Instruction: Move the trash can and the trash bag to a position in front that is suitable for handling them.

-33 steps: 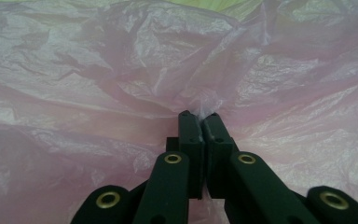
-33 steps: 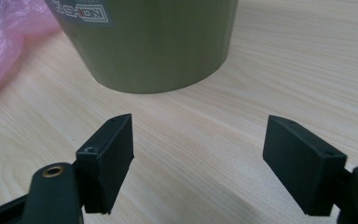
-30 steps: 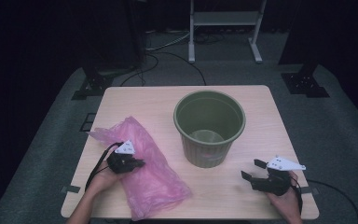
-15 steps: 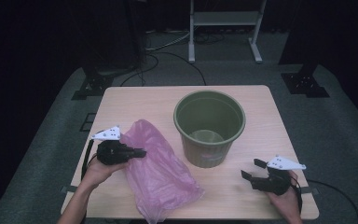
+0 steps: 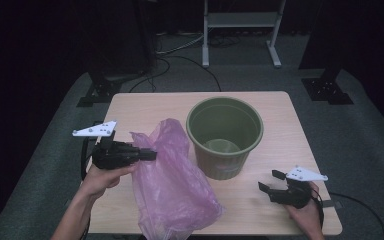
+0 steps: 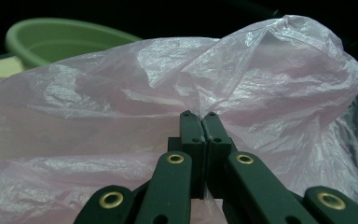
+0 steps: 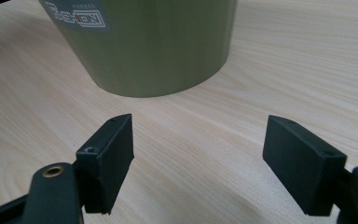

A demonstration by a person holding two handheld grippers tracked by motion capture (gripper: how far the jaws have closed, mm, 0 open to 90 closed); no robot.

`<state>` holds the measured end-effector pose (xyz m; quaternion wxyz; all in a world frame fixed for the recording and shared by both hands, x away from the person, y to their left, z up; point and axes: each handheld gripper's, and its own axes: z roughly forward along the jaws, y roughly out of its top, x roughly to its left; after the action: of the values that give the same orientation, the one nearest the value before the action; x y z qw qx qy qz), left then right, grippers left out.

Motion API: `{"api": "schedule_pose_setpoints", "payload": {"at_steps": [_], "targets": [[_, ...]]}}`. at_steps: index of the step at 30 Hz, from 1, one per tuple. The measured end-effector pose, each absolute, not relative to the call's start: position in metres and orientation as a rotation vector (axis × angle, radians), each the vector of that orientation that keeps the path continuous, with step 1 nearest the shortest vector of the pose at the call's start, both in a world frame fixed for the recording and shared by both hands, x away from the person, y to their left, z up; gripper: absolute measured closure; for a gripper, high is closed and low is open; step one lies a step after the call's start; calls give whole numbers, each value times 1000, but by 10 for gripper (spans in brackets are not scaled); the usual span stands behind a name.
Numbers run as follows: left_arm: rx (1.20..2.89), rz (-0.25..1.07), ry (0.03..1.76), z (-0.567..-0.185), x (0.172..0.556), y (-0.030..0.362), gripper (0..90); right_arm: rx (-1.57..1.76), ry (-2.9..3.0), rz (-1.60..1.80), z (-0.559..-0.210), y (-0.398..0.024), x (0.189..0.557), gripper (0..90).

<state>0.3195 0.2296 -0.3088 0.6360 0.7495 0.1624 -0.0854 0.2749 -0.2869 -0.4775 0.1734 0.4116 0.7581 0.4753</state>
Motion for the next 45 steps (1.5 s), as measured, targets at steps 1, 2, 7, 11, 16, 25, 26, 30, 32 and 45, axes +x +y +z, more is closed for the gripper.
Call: {"api": "schedule_pose_setpoints", "payload": {"at_steps": [1, 2, 7, 11, 16, 25, 26, 30, 32, 45], "targets": [[1697, -205, 370, -306, 320, 229, 896, 1165, 2150, 1347, -477, -287, 275, 237], [1683, -213, 371, -303, 320, 229, 895, 1166, 2149, 1348, -477, -287, 275, 236], [1648, -234, 384, -290, 323, 225, 896, 1166, 2151, 1350, -477, -287, 276, 236], [1601, -256, 418, -279, 330, 222, 896, 1164, 2154, 1348, -478, -287, 276, 237], [1497, -257, 493, -260, 337, 219, 895, 1168, 2151, 1349, -478, -288, 276, 237], [1429, -211, 591, -225, 351, 193, 894, 1167, 2151, 1345, -478, -288, 276, 236], [1438, -214, 606, -217, 356, 183, 894, 1174, 2150, 1347, -478, -288, 276, 236], [1439, -218, 638, -205, 365, 164, 894, 1171, 2148, 1350, -478, -289, 277, 236], [1443, -221, 645, -199, 368, 154, 895, 1171, 2146, 1350, -478, -290, 277, 237], [1489, -240, 635, -199, 369, 116, 893, 1199, 2073, 1418, -470, -301, 277, 237]]}}
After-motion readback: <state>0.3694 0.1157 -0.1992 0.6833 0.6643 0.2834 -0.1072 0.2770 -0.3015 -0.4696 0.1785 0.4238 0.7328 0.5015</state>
